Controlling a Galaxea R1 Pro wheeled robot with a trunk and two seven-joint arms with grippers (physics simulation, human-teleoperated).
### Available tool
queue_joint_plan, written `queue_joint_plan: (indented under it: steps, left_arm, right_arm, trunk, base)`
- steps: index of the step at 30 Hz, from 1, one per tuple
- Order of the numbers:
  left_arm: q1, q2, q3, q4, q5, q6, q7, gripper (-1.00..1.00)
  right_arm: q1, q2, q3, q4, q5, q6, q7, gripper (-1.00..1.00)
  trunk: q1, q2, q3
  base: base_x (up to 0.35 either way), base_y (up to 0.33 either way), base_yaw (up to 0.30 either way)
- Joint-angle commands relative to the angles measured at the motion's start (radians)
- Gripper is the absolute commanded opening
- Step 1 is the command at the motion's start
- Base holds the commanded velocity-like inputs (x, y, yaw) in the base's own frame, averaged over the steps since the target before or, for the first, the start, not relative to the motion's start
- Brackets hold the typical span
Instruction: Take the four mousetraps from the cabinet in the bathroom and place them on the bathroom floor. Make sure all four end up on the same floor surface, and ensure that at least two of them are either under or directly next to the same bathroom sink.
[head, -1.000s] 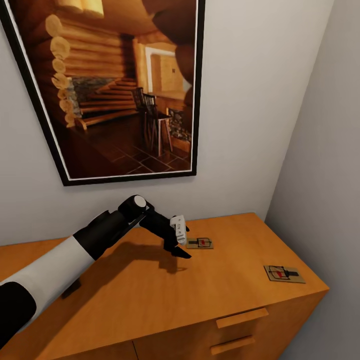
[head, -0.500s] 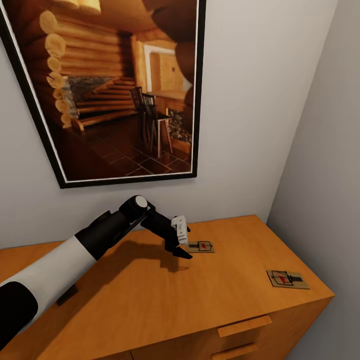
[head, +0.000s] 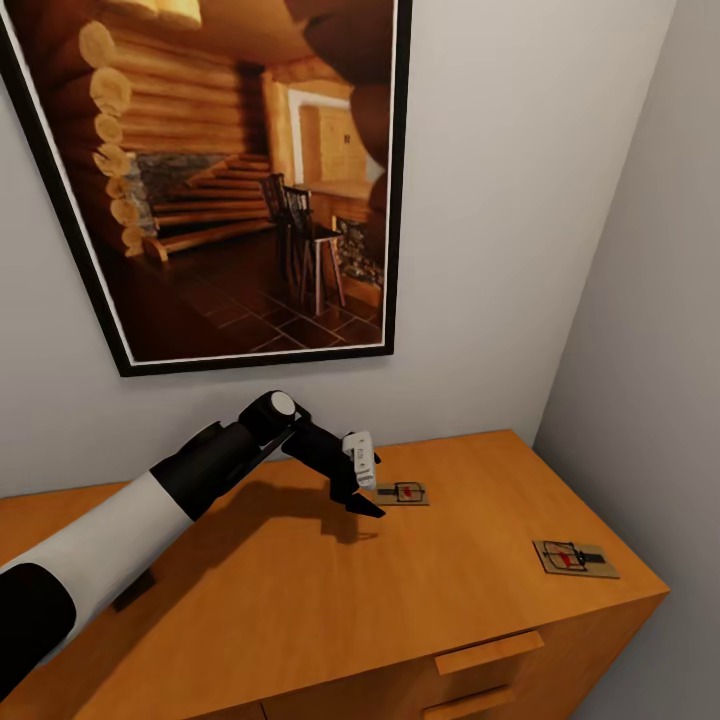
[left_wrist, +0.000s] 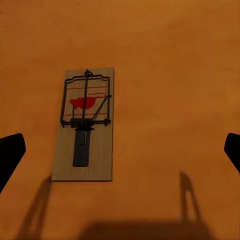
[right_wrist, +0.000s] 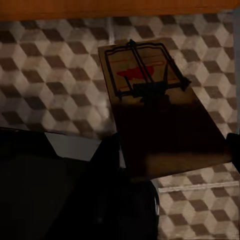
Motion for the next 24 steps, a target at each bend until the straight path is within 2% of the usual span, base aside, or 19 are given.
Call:
queue_joint_plan:
  steps: [1, 6, 9, 12, 14, 18, 21, 24]
  left_arm:
    - [-0.001, 0.0, -0.001, -0.001, 0.001, 0.008, -0.002, 1.0]
    - [-0.001, -0.009, -0.002, 0.0, 0.001, 0.008, -0.002, 1.0]
    - [-0.001, -0.011, -0.003, 0.0, 0.001, 0.008, -0.002, 1.0]
    - [-0.001, -0.011, -0.003, 0.0, 0.001, 0.008, -0.002, 1.0]
    - [-0.001, -0.011, -0.003, 0.0, 0.001, 0.008, -0.002, 1.0]
    - [-0.001, -0.012, -0.003, 0.0, 0.001, 0.008, -0.002, 1.0]
    - [-0.001, -0.012, -0.003, 0.0, 0.001, 0.008, -0.002, 1.0]
    - [-0.001, -0.013, -0.003, 0.0, 0.001, 0.008, -0.002, 1.0]
  right_arm:
    - [-0.001, 0.001, -0.007, 0.0, 0.008, 0.009, -0.003, -1.0]
    - [0.0, 0.021, -0.007, -0.003, 0.01, 0.087, -0.001, -1.0]
    - [0.0, 0.04, -0.005, -0.003, 0.011, 0.1, 0.001, -1.0]
    - [0.0, 0.046, -0.005, -0.002, 0.011, 0.107, 0.012, -1.0]
    - [0.0, 0.046, -0.008, -0.002, 0.01, 0.143, 0.039, -1.0]
    - [0.0, 0.046, -0.011, -0.003, 0.004, 0.271, 0.125, -1.0]
    - [0.0, 0.044, -0.011, -0.003, -0.004, 0.309, 0.169, -1.0]
    - [0.0, 0.04, -0.011, -0.003, -0.01, 0.321, 0.186, -1.0]
  trunk:
    - [0.0, -0.001, -0.001]
    - [0.0, -0.001, -0.001]
    - [0.0, -0.001, -0.001]
    - [0.0, -0.001, -0.001]
    - [0.0, -0.001, -0.001]
    - [0.0, -0.001, -0.001]
    - [0.0, -0.001, -0.001]
    - [0.0, -0.001, -0.001]
  base:
    - [0.0, 0.0, 0.0]
    - [0.0, 0.0, 0.0]
    - [0.0, 0.0, 0.0]
    - [0.0, 0.0, 0.0]
    - [0.0, 0.0, 0.0]
    - [0.0, 0.0, 0.0]
    - [0.0, 0.0, 0.0]
    - [0.0, 0.0, 0.0]
